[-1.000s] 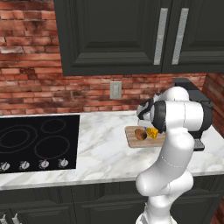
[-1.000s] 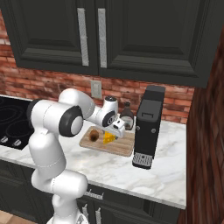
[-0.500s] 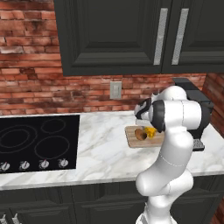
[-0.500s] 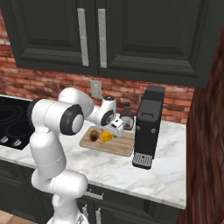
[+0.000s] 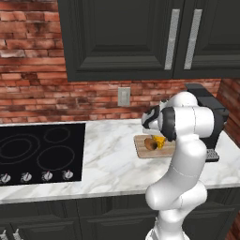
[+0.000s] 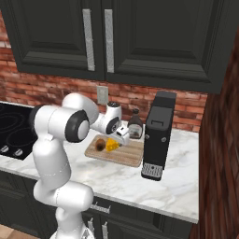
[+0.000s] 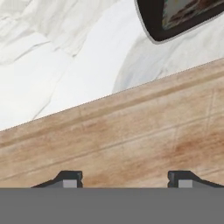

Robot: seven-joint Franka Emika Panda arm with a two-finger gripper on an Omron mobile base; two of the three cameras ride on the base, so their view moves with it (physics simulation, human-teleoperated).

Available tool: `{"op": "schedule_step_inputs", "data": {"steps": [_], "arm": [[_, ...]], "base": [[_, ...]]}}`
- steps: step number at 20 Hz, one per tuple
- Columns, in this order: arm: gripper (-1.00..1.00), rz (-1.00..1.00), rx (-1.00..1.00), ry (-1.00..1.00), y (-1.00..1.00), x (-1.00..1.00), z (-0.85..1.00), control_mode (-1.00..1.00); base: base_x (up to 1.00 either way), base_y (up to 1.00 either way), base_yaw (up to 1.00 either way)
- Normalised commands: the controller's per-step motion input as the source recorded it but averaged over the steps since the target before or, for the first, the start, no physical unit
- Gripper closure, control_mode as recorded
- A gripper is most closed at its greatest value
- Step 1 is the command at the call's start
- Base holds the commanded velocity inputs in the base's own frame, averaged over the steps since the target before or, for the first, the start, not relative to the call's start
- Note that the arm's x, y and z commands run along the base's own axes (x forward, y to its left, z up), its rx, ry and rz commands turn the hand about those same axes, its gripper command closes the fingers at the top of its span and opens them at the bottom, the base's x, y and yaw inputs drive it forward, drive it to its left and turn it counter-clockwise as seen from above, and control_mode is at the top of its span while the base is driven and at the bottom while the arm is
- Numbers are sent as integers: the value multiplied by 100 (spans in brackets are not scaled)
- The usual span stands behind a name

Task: Retrieve the reheated potato from the microwave, then place the potato, cheese, and condiment on the cutting board.

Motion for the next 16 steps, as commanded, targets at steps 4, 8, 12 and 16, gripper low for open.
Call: {"op": "schedule_step_inputs", "data": {"steps": [4, 8, 12, 16], "arm": [[100, -1, 0, 0, -2, 1, -34, -100], [-100, 0, 0, 0, 5, -8, -27, -100], [-100, 0, 0, -1, 10, -13, -5, -100], [-100, 0, 0, -2, 0, -15, 8, -100]], "base": [[0, 0, 0], [0, 0, 0], [0, 0, 0], [0, 0, 0]]}}
